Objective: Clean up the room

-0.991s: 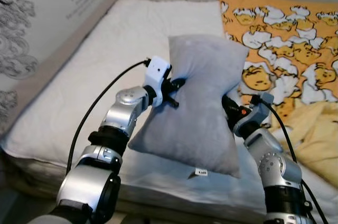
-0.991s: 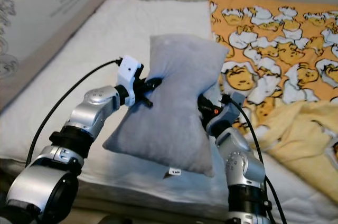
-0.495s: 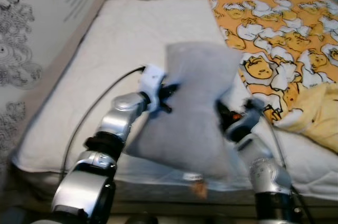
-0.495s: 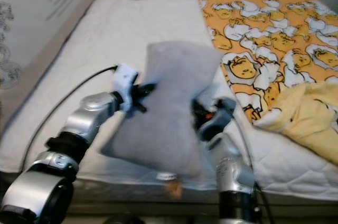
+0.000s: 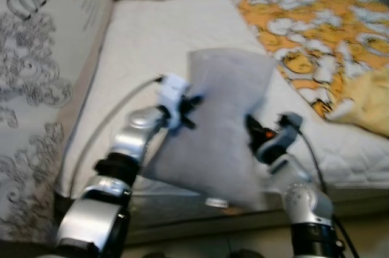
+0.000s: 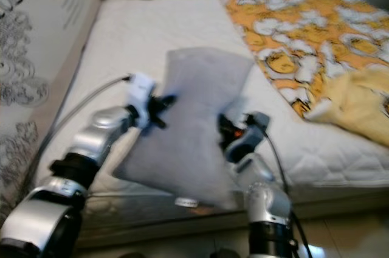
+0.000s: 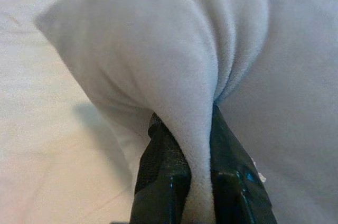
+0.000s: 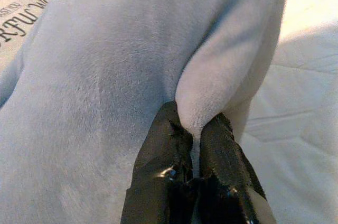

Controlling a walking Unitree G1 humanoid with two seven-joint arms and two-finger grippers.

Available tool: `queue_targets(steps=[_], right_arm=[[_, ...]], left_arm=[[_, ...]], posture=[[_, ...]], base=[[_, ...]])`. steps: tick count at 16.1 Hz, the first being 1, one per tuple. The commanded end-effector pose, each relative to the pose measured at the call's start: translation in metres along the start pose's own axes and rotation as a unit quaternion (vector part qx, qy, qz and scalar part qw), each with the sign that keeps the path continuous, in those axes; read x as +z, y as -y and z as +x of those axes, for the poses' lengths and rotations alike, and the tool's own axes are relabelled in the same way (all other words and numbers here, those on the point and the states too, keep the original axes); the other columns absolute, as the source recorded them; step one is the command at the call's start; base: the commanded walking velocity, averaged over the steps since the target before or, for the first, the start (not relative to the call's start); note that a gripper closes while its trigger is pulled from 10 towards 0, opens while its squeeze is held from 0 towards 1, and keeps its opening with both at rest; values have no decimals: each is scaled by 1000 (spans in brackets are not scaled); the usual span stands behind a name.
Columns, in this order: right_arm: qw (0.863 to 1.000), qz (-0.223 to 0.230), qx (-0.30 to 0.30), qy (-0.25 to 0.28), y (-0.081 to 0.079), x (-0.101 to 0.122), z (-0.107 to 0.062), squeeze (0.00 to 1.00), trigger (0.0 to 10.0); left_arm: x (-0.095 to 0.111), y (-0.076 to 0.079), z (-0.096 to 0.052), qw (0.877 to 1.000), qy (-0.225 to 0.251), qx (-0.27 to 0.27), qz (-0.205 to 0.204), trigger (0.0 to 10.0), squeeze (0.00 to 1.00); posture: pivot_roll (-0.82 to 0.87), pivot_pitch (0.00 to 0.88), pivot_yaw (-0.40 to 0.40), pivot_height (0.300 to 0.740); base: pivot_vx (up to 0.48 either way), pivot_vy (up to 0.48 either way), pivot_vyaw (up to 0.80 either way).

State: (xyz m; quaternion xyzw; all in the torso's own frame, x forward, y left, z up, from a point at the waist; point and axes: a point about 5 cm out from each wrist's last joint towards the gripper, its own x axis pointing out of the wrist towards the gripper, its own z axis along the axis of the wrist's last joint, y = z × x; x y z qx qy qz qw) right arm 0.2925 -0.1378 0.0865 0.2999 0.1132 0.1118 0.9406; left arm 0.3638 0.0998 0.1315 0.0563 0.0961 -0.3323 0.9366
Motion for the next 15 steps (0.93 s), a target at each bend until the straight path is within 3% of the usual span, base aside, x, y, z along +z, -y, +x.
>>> queue_targets(steps=[1, 4, 15], right_arm=[[1000, -4, 4, 21, 1, 11, 0, 0, 10000], [1000, -6, 5, 22, 0, 10, 0, 0, 10000], [998, -61, 28, -15, 1, 12, 4, 0, 10000]], left_arm=[[12, 12, 8, 1000, 18, -19, 11, 10000, 0], [12, 11, 7, 1000, 18, -18, 13, 10000, 0], [19, -3, 5, 999, 39, 21, 8, 10000, 0]], posture=[[-11, 0, 33, 740], [-15, 0, 38, 740], [-16, 0, 40, 740]], base=[[0, 416, -581], [0, 416, -388], [0, 0, 0]])
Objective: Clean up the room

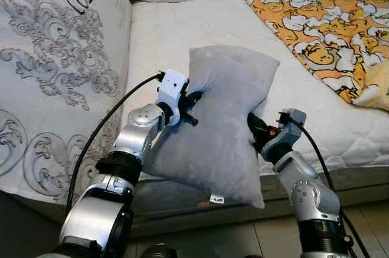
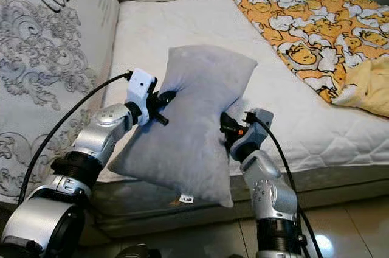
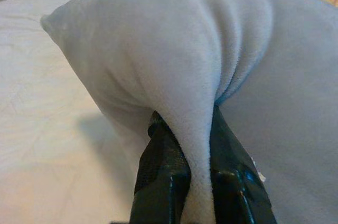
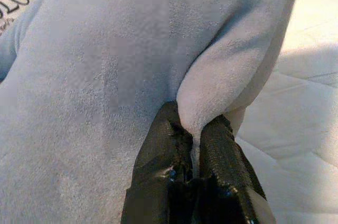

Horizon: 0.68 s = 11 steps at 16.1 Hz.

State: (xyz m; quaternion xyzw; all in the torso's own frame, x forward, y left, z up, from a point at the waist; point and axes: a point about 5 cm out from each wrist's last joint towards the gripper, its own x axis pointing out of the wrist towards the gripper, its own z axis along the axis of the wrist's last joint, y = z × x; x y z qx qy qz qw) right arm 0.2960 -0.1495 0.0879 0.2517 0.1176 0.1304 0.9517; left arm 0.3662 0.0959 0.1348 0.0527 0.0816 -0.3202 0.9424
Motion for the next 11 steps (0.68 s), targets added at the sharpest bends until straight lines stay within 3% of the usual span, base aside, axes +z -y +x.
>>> queue_targets(steps=[1, 4, 10, 11], right_arm=[[1000, -15, 25, -7, -9, 3, 5, 0, 10000], [999, -24, 37, -19, -11, 1, 7, 0, 10000], [996, -38, 64, -38, -12, -1, 8, 0, 10000], [996, -42, 67, -40, -13, -2, 8, 0, 10000]], left_arm=[[15, -5, 2, 1000, 25, 8, 8, 10000, 0], [16, -8, 1, 1000, 24, 16, 8, 10000, 0], [18, -16, -1, 999, 24, 27, 6, 10000, 0], [18, -18, -2, 999, 24, 29, 5, 10000, 0]], posture=[[-15, 0, 40, 740], [-10, 0, 37, 740], [-3, 0, 34, 740], [-1, 0, 34, 740]], base=[[0, 0, 725], [241, 0, 800], [270, 0, 0], [311, 0, 800]])
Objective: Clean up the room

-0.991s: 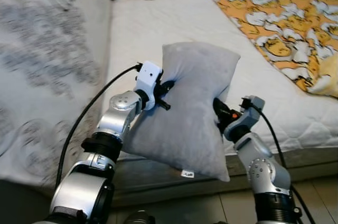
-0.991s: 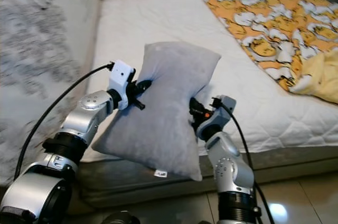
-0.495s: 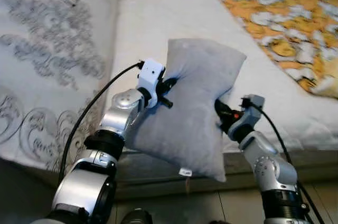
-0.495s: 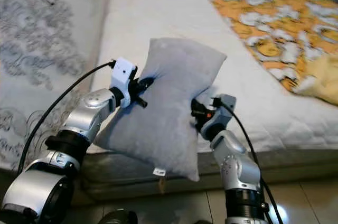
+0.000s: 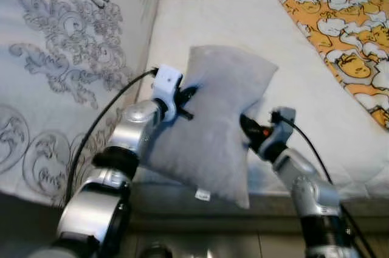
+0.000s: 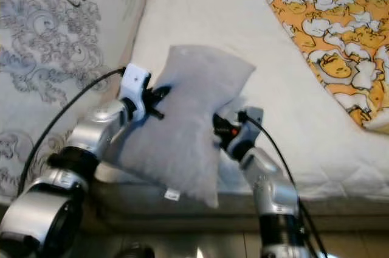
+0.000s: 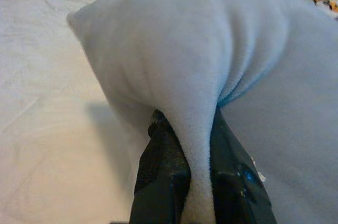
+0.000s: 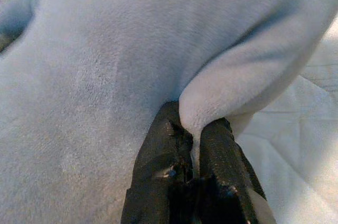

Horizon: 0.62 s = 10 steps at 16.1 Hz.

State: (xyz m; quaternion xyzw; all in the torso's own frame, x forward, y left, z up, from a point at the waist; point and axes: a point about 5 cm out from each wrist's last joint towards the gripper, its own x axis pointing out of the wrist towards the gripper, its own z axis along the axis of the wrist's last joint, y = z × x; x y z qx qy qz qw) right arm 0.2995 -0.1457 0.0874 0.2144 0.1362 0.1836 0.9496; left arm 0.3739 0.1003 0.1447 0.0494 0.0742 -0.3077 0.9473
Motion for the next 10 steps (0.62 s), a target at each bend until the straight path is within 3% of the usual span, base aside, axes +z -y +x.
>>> queue_targets(steps=[1, 10], right_arm=[[1000, -3, 27, -4, -11, 0, 5, 0, 10000], [1000, 10, 27, -3, -10, -5, 0, 0, 10000]], left_arm=[[8, -11, -4, 1000, 16, 19, 6, 10000, 0], [5, -14, -5, 1000, 4, 21, 18, 10000, 0]], posture=[[-1, 0, 36, 740], [-12, 0, 54, 740]], base=[[326, 0, 800], [322, 0, 0]])
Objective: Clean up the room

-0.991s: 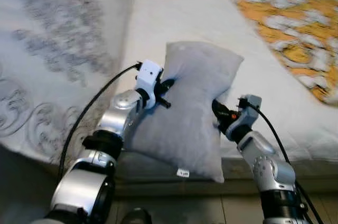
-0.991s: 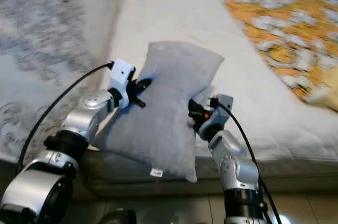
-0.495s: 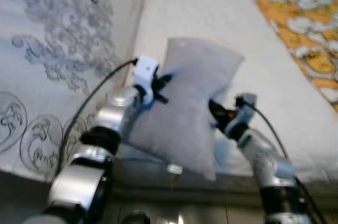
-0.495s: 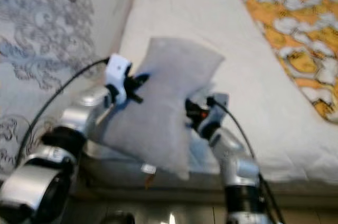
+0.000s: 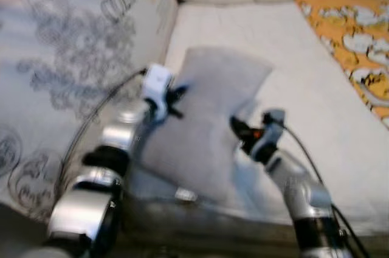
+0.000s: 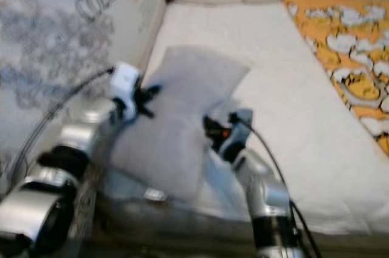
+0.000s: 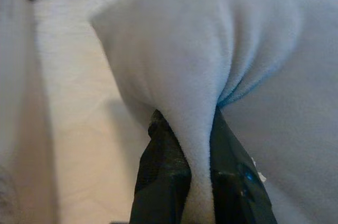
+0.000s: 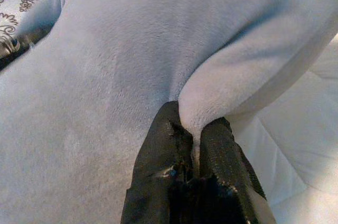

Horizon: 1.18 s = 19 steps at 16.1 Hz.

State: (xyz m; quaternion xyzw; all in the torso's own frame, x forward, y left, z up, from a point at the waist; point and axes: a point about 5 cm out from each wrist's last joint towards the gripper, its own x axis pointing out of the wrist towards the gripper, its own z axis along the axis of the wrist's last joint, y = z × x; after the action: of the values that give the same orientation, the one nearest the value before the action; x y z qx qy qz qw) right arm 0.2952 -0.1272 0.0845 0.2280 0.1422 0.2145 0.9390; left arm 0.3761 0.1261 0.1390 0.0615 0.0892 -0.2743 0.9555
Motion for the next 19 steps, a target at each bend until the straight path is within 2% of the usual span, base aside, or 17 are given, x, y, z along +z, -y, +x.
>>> queue_targets(steps=[1, 3, 4, 5, 6, 8, 9, 11, 12, 14, 15, 18, 19], right_arm=[[1000, 4, -6, 8, 5, 5, -5, 0, 10000], [1000, 13, -14, 9, 8, 5, -7, 0, 10000], [999, 19, -31, 21, 13, 7, -8, 165, 10000], [997, 17, -66, 32, 21, 9, -9, 1000, 10000], [996, 13, -83, 36, 25, 10, -10, 1000, 10000], [991, 5, -125, 47, 38, 11, -15, 1000, 10000], [990, -1, -135, 47, 42, 10, -19, 1000, 10000], [989, -7, -138, 50, 43, 10, -22, 1000, 10000], [988, -25, -144, 42, 45, 10, -26, 1000, 10000], [995, -44, -79, 50, 33, 14, -30, 1000, 10000], [996, -64, -29, 50, 24, 18, -34, 1000, 10000], [994, -97, 45, 31, 12, 23, -46, 1000, 10000], [991, -110, 74, 19, 9, 30, -55, 1000, 10000]], left_arm=[[13, 8, 7, 1000, 21, -12, 16, 10000, 0], [12, 9, 7, 1000, 20, -10, 19, 10000, 0], [11, 9, 8, 1000, 17, -7, 22, 10000, 0], [11, 9, 9, 1000, 16, -7, 25, 10000, 0], [11, 9, 9, 999, 16, -8, 29, 10000, 0], [12, 12, 13, 997, 14, -8, 69, 10000, 0], [15, 9, 16, 995, 11, 19, 99, 10000, 0], [19, 7, 18, 992, 9, 30, 120, 10000, 0], [23, 6, 21, 988, 2, 29, 151, 10000, 0], [26, 1, 21, 984, -5, 42, 175, 10000, 0], [28, -2, 21, 978, -10, 50, 202, 10000, 0], [33, -5, 22, 967, -22, 40, 252, 10000, 0], [38, -10, 21, 952, -40, 44, 300, 10000, 0]], posture=[[-15, 0, 57, 740], [-20, 0, 59, 740], [-24, 0, 62, 740], [-27, 0, 64, 740], [-29, 0, 65, 740], [-36, 0, 67, 740], [-43, 0, 69, 740], [-50, 0, 70, 740], [-65, 0, 76, 740], [-91, 0, 87, 740], [-105, 0, 92, 740], [-147, 0, 97, 740], [-172, 0, 98, 740]], base=[[0, 0, 0], [0, 0, 0], [0, 0, 0], [0, 0, 0], [0, 0, 0], [0, 0, 0], [0, 0, 0], [0, 0, 0], [0, 0, 0], [0, 0, 0], [0, 0, 0], [0, 0, 0], [0, 0, 0]])
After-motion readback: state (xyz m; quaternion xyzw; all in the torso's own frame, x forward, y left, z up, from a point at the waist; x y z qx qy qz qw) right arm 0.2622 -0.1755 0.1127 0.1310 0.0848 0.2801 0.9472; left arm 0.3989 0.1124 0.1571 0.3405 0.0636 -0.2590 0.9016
